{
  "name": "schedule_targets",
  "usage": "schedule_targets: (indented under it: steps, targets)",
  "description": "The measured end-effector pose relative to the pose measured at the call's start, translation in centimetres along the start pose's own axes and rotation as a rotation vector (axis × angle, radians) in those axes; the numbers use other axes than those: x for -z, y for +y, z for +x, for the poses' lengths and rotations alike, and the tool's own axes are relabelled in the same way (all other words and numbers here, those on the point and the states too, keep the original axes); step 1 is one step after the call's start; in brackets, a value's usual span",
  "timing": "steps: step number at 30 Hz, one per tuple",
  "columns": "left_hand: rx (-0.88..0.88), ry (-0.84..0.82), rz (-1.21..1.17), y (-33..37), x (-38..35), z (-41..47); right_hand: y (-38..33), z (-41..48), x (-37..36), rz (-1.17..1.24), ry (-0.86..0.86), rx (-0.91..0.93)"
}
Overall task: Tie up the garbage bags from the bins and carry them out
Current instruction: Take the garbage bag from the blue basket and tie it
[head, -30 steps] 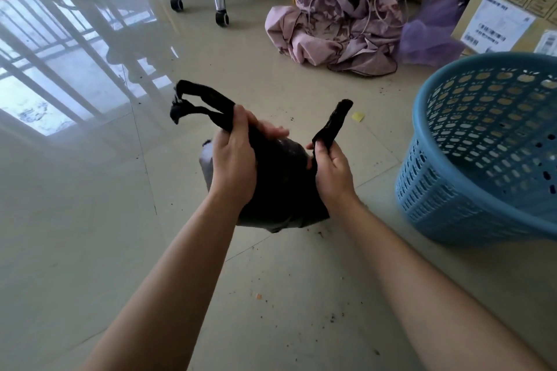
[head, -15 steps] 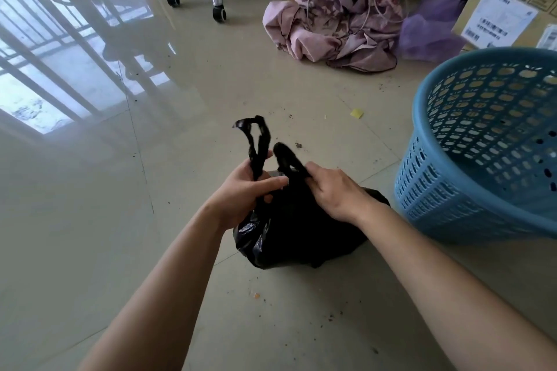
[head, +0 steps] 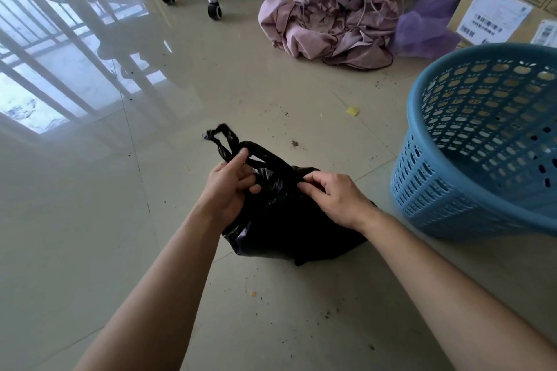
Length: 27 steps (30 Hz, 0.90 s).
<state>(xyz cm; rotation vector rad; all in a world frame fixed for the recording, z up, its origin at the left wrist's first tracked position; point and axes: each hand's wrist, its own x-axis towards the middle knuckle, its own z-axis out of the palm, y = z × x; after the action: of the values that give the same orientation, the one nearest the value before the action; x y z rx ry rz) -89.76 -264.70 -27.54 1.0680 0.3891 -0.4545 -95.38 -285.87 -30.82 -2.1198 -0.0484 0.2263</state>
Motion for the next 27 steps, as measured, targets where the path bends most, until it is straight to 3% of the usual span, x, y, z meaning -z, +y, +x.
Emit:
schedule_targets:
  steps: [4,8,14,17,20,25,27]
  targets:
    - [0.112,-0.178,0.163,0.1,0.6,-0.4,-0.3,0.0,0.2,-0.024,0.15,0.085]
    - [0.102,-0.369,0.444,0.5,0.2,-1.8,-0.7,0.3,0.1,-0.158,0.06,0.147]
    - [0.068,-0.238,0.507,0.4,-0.5,-1.9,-1.5,0.8,0.5,-0.19,-0.105,0.079]
    - [0.102,-0.239,0.449,0.3,-0.3,-2.1,-1.7,0.9,1.3,-0.018,-0.191,-0.064]
    - [0.142,-0.262,0.418,0.8,-0.5,-2.4,-1.8,0.8,2.5,0.319,-0.25,-0.178]
    - [0.049,-0.329,0.538,2.0,-2.0,-2.7,-5.2,1.5,4.7,0.663,-0.137,-0.183]
    - [0.005,-0.345,0.585,2.2,-2.6,-2.7,-7.0,2.2,5.2,0.682,-0.049,-0.124]
